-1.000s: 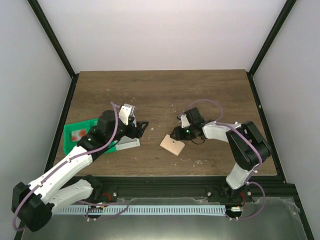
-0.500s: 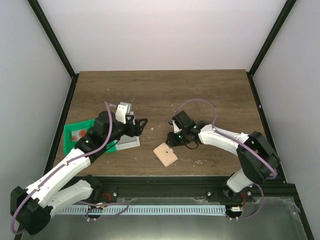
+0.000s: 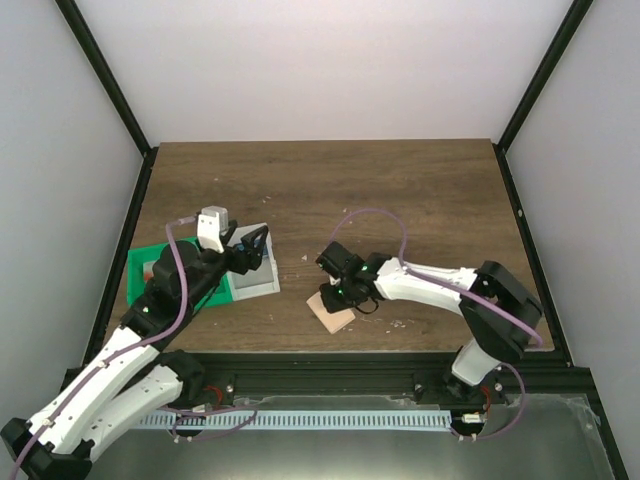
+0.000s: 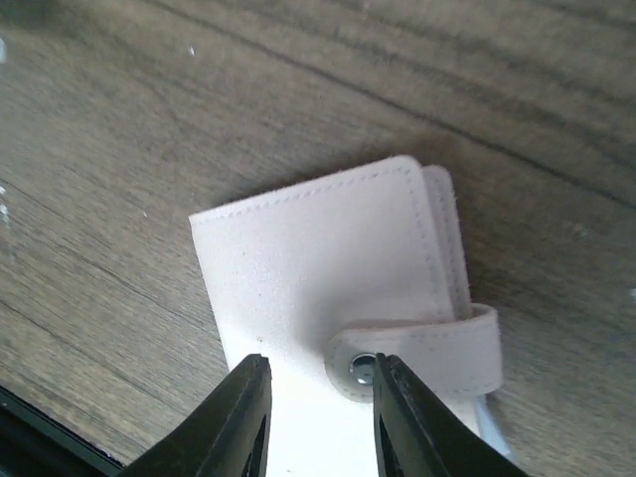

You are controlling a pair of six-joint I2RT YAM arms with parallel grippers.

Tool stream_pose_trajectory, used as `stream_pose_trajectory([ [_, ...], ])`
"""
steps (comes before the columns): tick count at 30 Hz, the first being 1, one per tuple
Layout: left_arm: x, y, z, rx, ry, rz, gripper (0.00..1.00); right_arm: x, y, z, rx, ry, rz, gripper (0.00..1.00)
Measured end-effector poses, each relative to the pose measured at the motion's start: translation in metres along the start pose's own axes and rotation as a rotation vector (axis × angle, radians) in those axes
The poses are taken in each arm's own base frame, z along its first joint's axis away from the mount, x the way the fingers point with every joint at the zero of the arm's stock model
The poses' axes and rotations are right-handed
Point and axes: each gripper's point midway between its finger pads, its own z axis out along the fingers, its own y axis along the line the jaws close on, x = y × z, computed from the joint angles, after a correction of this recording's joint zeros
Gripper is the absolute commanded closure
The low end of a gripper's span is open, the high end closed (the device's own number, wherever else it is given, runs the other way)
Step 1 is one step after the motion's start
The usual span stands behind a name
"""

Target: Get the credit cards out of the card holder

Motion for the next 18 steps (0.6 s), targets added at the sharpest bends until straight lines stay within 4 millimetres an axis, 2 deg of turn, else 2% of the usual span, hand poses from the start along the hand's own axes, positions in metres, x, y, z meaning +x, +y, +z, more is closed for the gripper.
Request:
stream_pose_trajectory([
  [6, 0.005, 0.007, -0.002, -0.032, 0.002, 0.009, 0.13, 0.008, 0.002, 0.015, 0.078, 0.042, -0.02, 0.7],
  [12, 0.006, 0.008, -0.002, -0.034, 0.003, 0.016, 0.13, 0.008, 0.0, 0.015, 0.149, 0.036, -0.039, 0.7],
  [18, 0.007, 0.008, -0.001, -0.035, 0.007, 0.015, 0.13, 0.012, -0.009, 0.015, 0.206, 0.041, -0.046, 0.7],
])
